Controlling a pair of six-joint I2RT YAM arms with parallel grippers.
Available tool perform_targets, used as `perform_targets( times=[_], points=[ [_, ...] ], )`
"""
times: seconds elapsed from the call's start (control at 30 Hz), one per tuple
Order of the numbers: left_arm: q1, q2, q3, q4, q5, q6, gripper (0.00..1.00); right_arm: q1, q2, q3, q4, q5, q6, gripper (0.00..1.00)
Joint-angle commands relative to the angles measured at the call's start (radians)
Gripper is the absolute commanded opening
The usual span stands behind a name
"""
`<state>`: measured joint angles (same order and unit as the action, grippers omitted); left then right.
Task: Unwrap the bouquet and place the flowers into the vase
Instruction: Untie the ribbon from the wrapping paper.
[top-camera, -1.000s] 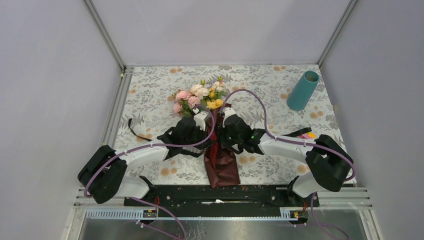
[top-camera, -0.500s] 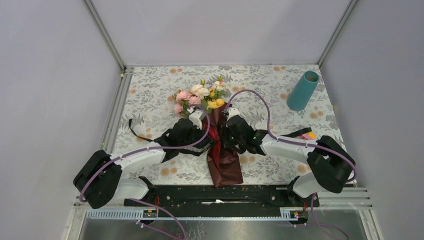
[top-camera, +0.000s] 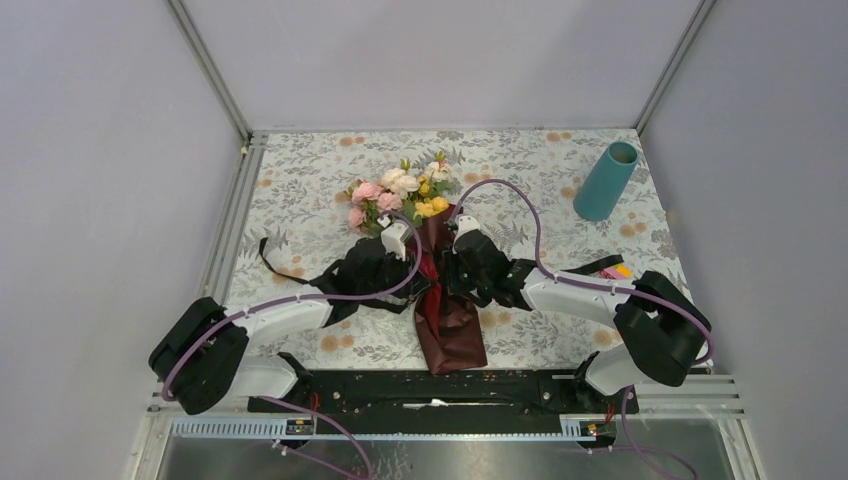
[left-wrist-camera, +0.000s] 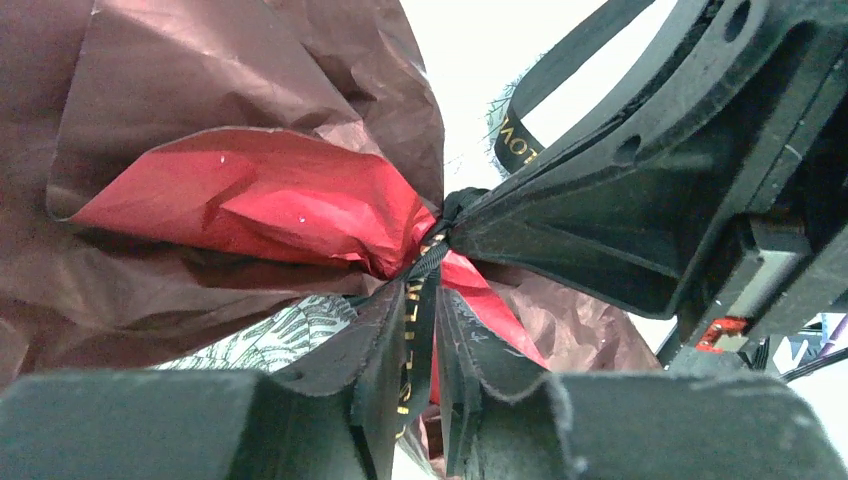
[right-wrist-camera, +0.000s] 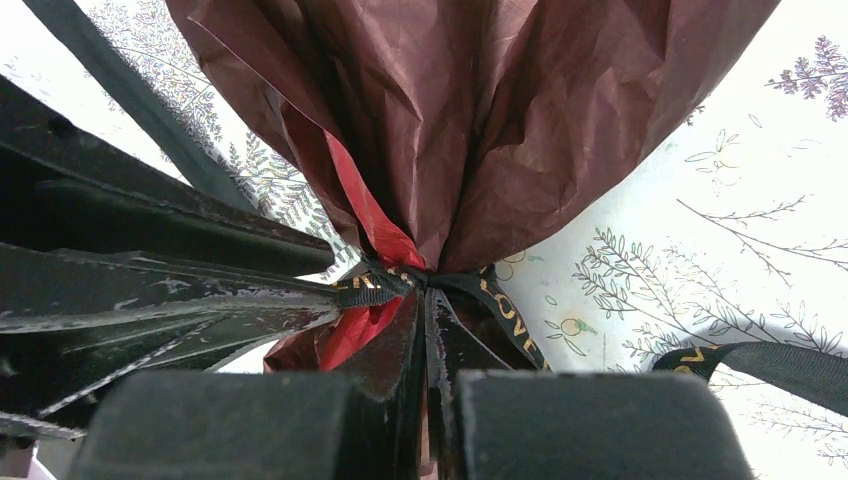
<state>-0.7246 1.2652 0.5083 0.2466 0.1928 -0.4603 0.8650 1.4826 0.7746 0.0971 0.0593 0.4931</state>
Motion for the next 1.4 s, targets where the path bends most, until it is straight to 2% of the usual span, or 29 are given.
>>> perform_targets(
  times=[0.0, 0.27, 0.47, 0.53, 0.67, 0.77, 1.07, 1.37],
  points=[
    [-0.003, 0.044, 0.061, 0.092, 0.028, 0.045, 0.24, -0.008, -0.018, -0.002, 0.026, -0.021, 0.002, 0.0],
    [-0.008, 0.108, 0.085, 0.083, 0.017, 0.07, 0.33, -0.008, -0.013, -0.003, 0.027, -0.03, 0.003, 0.0],
    [-0.014, 0.124, 0.088, 0.085, -0.012, 0.08, 0.35, -0.007, -0.008, -0.001, 0.029, -0.036, 0.005, 0.0],
    [-0.015, 0.133, 0.088, 0.093, -0.012, 0.081, 0.32, -0.007, -0.008, -0.001, 0.029, -0.036, 0.005, 0.0],
    [-0.02, 0.143, 0.093, 0.085, -0.006, 0.083, 0.08, -0.007, -0.013, -0.005, 0.029, -0.026, 0.012, 0.0],
    [-0.021, 0.117, 0.079, 0.085, -0.029, 0.076, 0.0, -0.007, -0.019, -0.01, 0.025, -0.002, 0.019, 0.0],
    [-0.022, 0.034, 0.031, 0.066, -0.087, 0.019, 0.0, -0.007, -0.029, -0.033, 0.0, 0.099, 0.032, 0.0],
    [-0.022, -0.027, -0.027, 0.079, -0.102, -0.009, 0.0, -0.008, -0.049, -0.054, 0.004, 0.118, 0.037, 0.0]
  ],
)
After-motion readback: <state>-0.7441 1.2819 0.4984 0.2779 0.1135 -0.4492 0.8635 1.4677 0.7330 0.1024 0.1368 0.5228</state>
